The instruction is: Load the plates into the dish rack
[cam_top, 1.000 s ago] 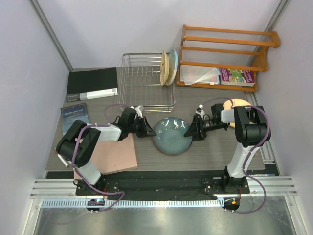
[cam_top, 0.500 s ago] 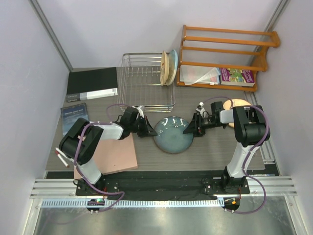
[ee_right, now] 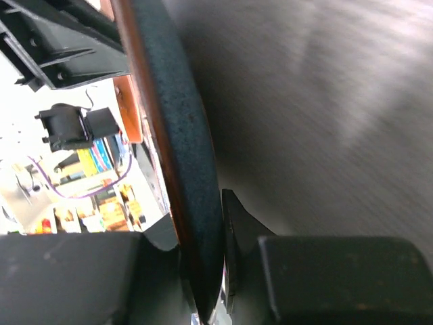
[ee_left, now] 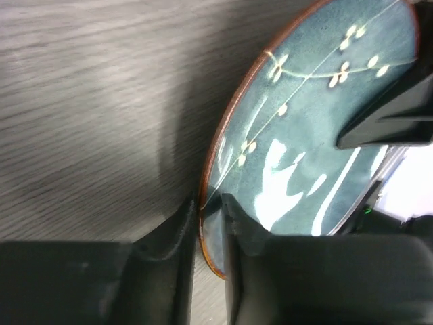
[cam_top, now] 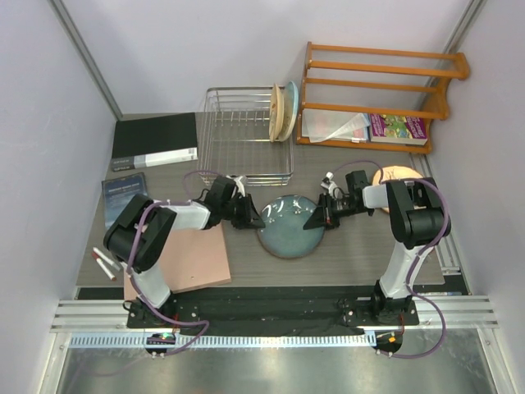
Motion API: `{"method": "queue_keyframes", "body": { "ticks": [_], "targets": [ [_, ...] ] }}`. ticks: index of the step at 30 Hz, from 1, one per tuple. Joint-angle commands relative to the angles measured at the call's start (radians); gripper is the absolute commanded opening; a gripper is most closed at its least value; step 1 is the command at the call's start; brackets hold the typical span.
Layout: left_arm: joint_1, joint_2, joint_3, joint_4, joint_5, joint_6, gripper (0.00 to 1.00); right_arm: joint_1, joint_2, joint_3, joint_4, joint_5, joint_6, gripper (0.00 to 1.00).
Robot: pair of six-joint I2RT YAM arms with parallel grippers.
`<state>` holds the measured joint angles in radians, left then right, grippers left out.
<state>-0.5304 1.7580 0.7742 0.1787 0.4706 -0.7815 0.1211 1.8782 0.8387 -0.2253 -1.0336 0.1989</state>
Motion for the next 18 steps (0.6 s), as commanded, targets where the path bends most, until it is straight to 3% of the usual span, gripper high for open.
{"method": "queue_keyframes", "body": {
  "ticks": [1,3,4,9,12,15,16,18],
  "targets": [
    [-0.071,-0.044,0.033,-0.071,0.071,0.12,0.37,0.031,-0.109,0.078,-0.251,-0.06,-0.146,0.01],
    [-0.068,-0.095,0.043,-0.146,0.098,0.206,0.47,0.025,-0.145,0.155,-0.412,-0.048,-0.335,0.01],
    [-0.069,-0.112,0.048,-0.175,0.114,0.232,0.48,0.023,-0.157,0.184,-0.565,-0.03,-0.402,0.01],
    [-0.069,-0.378,0.057,-0.373,0.073,0.425,0.54,0.023,-0.229,0.435,-0.913,0.038,-0.659,0.01],
    [-0.068,-0.587,0.092,-0.421,-0.126,0.487,0.56,0.025,-0.244,0.637,-1.032,0.069,-0.673,0.01],
    [-0.005,-0.632,0.21,-0.533,-0.227,0.534,0.59,0.029,-0.245,0.864,-1.062,0.104,-0.645,0.01],
    [0.079,-0.631,0.274,-0.542,-0.228,0.539,0.59,0.037,-0.226,0.928,-1.057,0.115,-0.609,0.01],
    [0.144,-0.623,0.309,-0.526,-0.355,0.545,0.61,0.052,-0.2,1.087,-1.014,0.167,-0.526,0.01]
  ]
}}
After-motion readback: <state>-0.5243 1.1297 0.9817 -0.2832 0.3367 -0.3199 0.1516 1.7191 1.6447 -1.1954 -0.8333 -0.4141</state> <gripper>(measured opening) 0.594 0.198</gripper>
